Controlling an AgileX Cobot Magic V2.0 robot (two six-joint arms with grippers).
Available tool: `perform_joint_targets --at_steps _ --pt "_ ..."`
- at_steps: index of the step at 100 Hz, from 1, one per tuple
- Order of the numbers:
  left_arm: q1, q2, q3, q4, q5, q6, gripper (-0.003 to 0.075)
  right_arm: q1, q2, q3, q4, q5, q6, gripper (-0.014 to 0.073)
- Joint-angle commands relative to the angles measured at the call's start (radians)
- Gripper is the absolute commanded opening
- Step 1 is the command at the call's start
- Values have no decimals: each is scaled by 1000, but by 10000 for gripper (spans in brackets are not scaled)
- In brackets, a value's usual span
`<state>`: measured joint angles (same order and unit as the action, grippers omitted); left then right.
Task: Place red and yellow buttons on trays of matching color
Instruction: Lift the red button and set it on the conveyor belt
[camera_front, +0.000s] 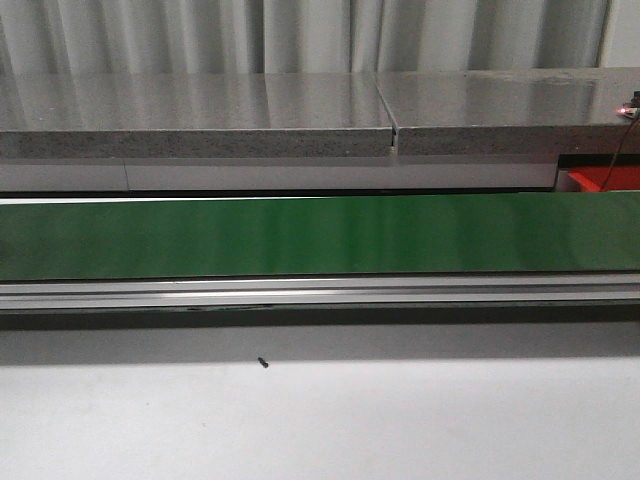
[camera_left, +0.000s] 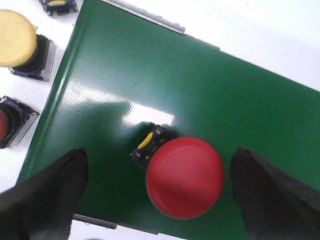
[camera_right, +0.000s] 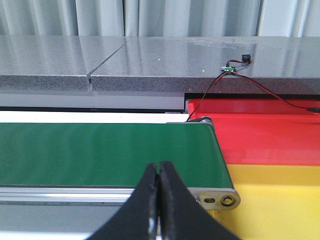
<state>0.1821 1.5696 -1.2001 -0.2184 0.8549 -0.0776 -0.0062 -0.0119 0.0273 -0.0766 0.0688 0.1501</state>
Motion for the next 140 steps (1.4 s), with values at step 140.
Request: perform_joint_targets --at_steps 140 --pt "490 -232 138 164 45 0 585 1 -16 -16 -10 -80 -5 -66"
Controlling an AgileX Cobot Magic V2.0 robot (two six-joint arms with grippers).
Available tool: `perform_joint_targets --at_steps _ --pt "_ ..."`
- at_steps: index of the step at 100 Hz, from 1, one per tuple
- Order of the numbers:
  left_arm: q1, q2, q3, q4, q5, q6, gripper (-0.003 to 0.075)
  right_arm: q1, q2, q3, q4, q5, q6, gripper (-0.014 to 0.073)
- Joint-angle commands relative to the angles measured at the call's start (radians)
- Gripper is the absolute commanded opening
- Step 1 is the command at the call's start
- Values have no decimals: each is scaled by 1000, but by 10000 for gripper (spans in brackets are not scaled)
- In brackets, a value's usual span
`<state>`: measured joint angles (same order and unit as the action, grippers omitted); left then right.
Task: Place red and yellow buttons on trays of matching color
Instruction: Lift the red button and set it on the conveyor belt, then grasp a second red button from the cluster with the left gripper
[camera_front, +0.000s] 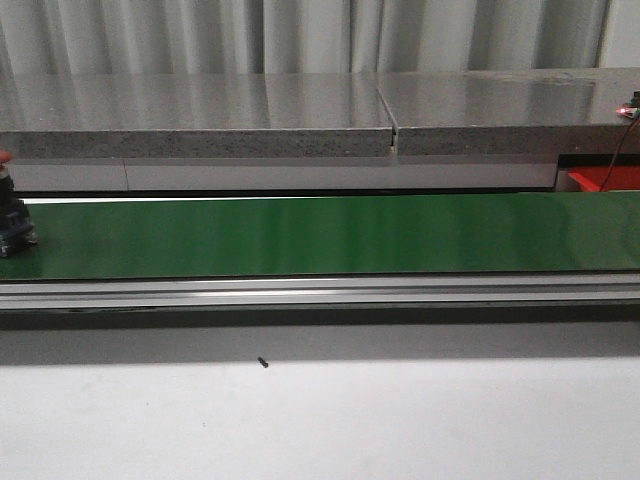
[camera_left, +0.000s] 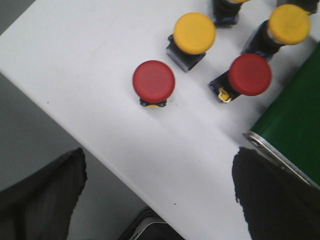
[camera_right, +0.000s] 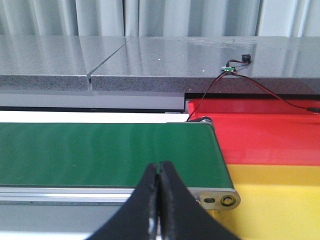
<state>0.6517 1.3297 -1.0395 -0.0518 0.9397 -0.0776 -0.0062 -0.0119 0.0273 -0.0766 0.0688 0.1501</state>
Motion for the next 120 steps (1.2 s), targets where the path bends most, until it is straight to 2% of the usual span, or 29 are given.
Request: perform_joint_targets --at_steps 1,41,101,110,120 --pt "23 11 -23 -3 -40 0 585 1 -16 -16 -10 -80 -5 -66" --pt "23 208 -23 -31 -170 2 585 1 -16 -16 -10 -80 -5 -66" --pt "23 381 -23 -68 -370 2 583 1 -16 -16 -10 -80 -5 -66" --pt "23 386 -20 -73 -398 2 529 1 -16 -16 -10 -80 -5 -66" --pt "23 386 -20 -73 -409 2 390 1 -16 -16 -10 -80 -5 -66"
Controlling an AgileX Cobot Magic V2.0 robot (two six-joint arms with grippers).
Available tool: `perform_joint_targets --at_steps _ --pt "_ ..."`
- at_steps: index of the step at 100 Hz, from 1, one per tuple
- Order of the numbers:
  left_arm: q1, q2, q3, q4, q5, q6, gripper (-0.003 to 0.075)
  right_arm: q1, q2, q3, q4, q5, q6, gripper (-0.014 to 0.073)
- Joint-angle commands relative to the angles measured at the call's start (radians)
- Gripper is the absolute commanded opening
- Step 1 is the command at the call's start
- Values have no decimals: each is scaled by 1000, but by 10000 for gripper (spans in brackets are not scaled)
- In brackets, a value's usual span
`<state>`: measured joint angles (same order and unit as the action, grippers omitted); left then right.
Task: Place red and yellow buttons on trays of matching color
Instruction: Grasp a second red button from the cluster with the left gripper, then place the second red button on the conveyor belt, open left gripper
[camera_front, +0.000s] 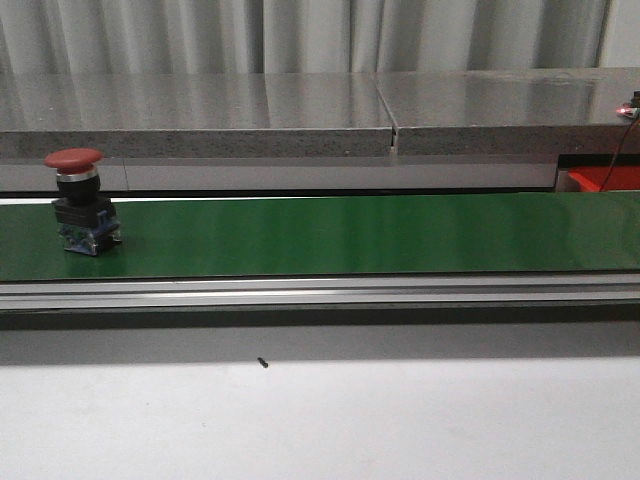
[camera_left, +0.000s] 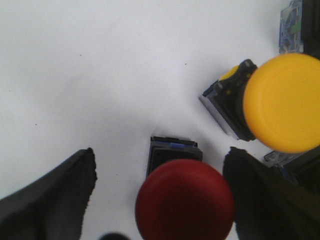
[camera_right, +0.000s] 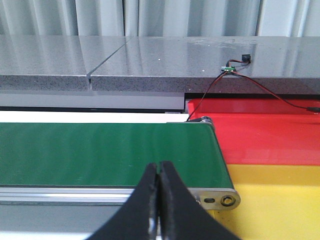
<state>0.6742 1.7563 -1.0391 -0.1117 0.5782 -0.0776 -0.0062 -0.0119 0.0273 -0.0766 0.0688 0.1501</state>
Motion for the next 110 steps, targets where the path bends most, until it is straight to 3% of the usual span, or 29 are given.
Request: perform_joint_targets --at_steps 1,14,26,56,79,110 --pt "1 -40 -21 -13 -48 2 380 1 -16 -16 -10 -80 -5 -66" --pt "1 -40 -21 -13 -48 2 216 1 -16 -16 -10 -80 -5 -66" --pt "1 -52 -21 -11 -39 2 141 1 -16 -16 -10 -80 -5 -66" --pt "-19 -257 -19 34 84 57 136 1 -16 -16 -10 -80 -5 -66" --pt "-69 -424 -19 33 92 57 136 1 -16 -16 -10 -80 -5 -66" --pt "-295 -422 -85 23 143 57 136 1 -16 -16 -10 -80 -5 -66"
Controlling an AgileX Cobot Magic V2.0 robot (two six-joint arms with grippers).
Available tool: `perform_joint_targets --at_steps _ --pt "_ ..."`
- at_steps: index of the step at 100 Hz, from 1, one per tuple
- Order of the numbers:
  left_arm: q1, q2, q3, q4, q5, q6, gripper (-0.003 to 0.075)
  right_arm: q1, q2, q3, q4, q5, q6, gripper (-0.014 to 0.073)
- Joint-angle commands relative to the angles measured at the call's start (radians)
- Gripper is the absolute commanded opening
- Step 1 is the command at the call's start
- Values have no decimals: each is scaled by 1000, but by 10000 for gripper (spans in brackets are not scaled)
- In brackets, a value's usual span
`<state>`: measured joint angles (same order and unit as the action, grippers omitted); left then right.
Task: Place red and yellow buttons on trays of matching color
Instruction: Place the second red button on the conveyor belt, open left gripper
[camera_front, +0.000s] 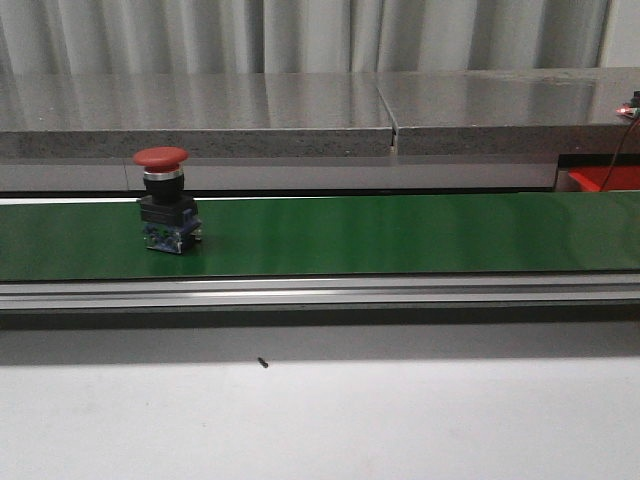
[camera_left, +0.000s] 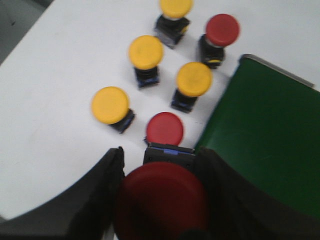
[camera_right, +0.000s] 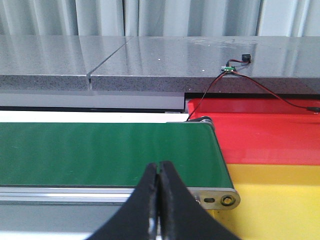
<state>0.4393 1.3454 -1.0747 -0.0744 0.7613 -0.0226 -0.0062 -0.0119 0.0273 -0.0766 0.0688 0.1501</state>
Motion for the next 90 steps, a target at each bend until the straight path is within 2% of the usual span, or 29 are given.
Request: perform_joint_targets --at_steps 1,28,60,67,84,90 --pt "-66 -7 -53 -14 -40 2 136 1 -16 -16 -10 -80 -5 -66" --pt "-179 116 -110 -14 -43 2 136 1 -16 -16 -10 -80 -5 -66" --pt "-198 212 -118 -8 -43 33 158 1 -16 -16 -10 -80 -5 -66" --pt "-198 212 -118 -10 -41 45 227 1 -16 -16 -10 -80 -5 -66" --pt "-198 212 -121 -31 -34 49 513 1 -16 -16 -10 -80 -5 -66" --pt "-198 210 -121 -50 -26 49 573 1 -16 -16 -10 -80 -5 -66"
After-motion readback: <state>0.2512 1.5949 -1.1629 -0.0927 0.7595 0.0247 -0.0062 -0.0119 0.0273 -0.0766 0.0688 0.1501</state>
